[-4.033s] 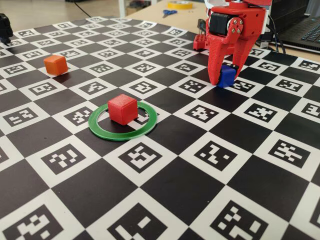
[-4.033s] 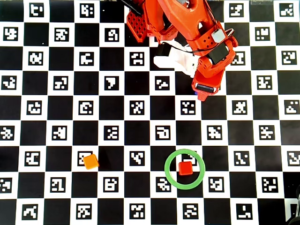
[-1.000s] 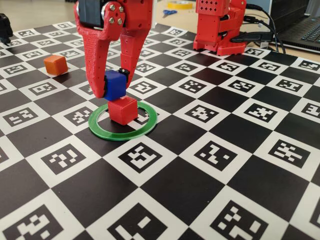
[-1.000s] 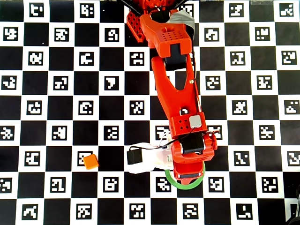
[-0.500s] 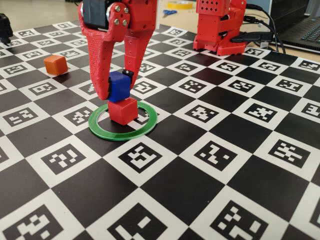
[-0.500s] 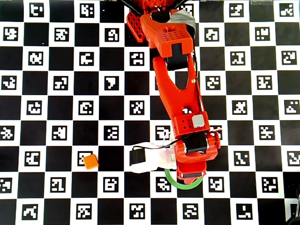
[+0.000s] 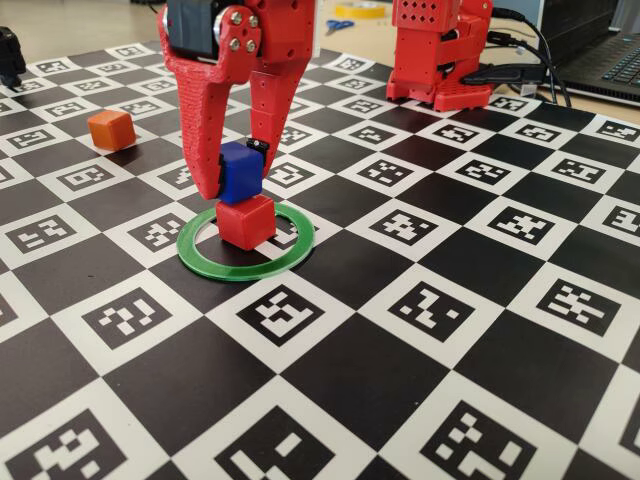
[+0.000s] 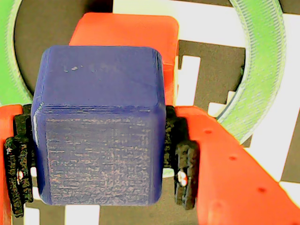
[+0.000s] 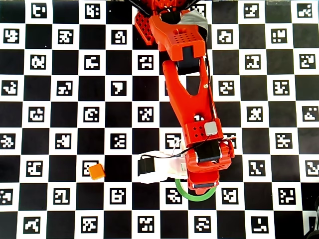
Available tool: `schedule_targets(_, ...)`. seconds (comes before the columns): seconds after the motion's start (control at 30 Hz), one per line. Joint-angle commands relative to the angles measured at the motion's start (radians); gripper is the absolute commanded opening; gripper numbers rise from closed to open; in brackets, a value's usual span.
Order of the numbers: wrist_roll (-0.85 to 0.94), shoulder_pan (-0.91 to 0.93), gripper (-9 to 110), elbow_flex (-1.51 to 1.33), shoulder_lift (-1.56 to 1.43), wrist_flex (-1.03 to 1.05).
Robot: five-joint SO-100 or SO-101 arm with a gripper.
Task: Grab the red cube then put it in the green circle then put the blue cube on top and finally the orange cube on top
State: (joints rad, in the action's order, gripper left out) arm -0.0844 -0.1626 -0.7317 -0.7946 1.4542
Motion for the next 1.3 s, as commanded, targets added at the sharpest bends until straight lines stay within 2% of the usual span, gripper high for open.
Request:
schedule_targets(0.0,-0.003,-0.017,2,0.002,-0.086,-0.003)
schedule_targets(0.4,-0.021,-0.026,3,-0.015,-0.095,-0.005)
schedule_targets(0.53,-0.029,-0.026,16,-0.018,-0.098,-0.002)
schedule_targets(0.63,-0.034,-0.028,19,-0.018,-0.100,-0.005)
schedule_targets(0.93,-0.167,-0.021,40,-0.012,-0.133,0.018)
schedule_targets(1.03,-0.198,-0.026,45,-0.009,-0.155,0.038)
schedule_targets(1.27,-0.232,-0.049,45,-0.038,-0.288,0.120)
